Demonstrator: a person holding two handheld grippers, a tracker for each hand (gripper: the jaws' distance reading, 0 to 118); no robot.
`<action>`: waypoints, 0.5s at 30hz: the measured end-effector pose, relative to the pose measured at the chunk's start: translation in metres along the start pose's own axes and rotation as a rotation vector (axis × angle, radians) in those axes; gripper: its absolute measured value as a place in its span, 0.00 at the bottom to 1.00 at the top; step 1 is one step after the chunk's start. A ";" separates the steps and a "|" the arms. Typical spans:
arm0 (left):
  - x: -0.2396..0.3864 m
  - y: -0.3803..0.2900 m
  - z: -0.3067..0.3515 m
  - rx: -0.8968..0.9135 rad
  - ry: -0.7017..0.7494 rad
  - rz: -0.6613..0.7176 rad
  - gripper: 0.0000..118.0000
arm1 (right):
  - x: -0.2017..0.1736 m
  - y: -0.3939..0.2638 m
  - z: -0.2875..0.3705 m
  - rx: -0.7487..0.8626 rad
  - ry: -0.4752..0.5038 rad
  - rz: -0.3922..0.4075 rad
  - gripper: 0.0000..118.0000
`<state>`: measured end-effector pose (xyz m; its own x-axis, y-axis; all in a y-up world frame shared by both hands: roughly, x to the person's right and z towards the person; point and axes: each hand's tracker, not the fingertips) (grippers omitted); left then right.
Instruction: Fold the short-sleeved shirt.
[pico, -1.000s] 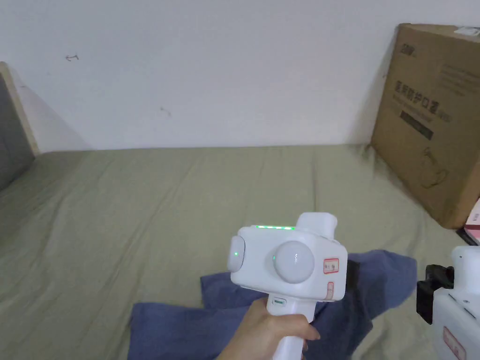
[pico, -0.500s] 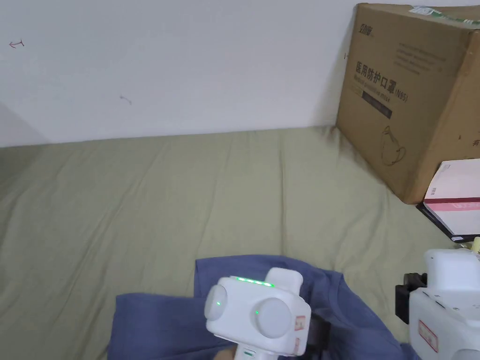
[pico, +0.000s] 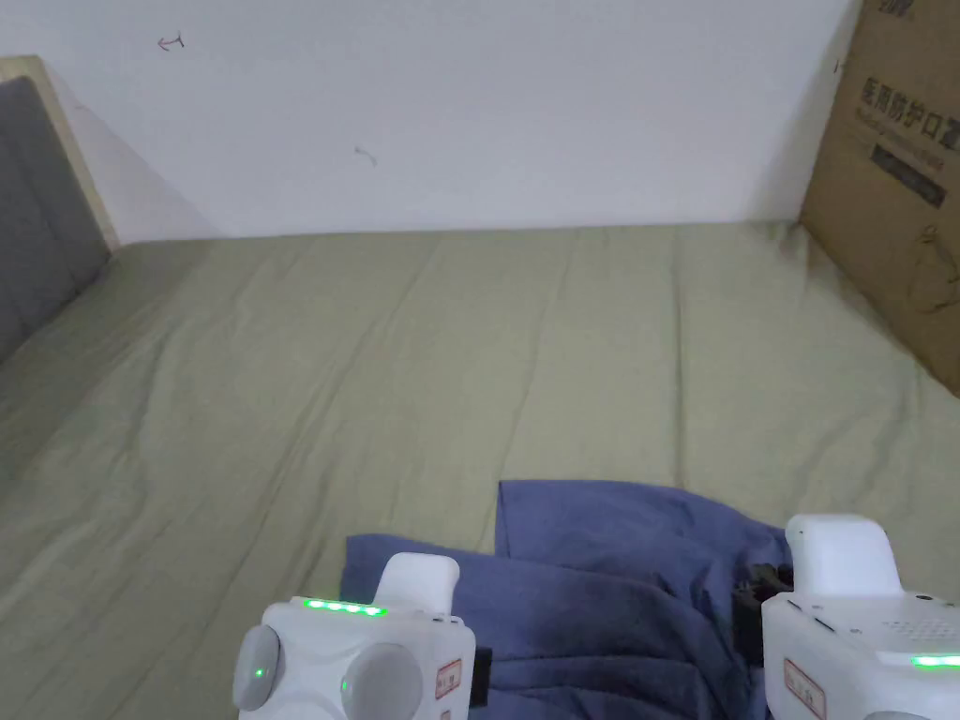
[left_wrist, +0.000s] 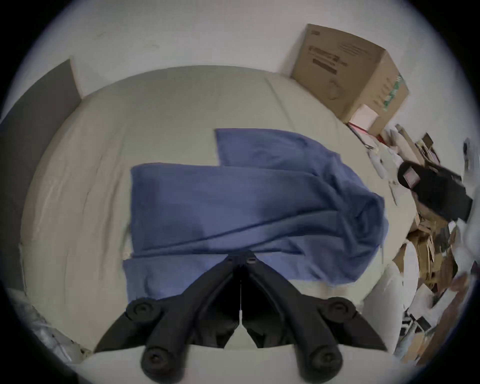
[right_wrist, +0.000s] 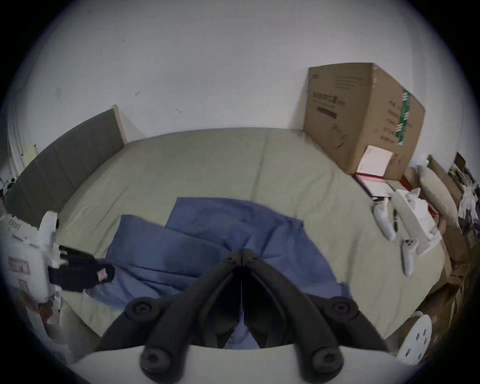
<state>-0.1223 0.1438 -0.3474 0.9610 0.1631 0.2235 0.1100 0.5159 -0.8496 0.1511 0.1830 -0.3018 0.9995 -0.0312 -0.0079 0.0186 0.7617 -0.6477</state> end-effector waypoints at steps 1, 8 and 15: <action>-0.009 0.005 -0.003 0.019 0.017 0.022 0.00 | -0.003 0.000 -0.004 -0.009 0.006 0.004 0.00; -0.079 0.086 -0.054 0.051 0.091 0.161 0.78 | -0.013 0.006 -0.038 -0.056 0.043 0.005 0.00; -0.111 0.112 -0.126 -0.070 0.183 0.143 0.74 | -0.014 0.017 -0.058 -0.074 0.044 0.007 0.00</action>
<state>-0.1841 0.0772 -0.5277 0.9973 0.0722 0.0134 -0.0196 0.4374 -0.8991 0.1358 0.1581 -0.3570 0.9974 -0.0559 -0.0454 0.0079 0.7118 -0.7024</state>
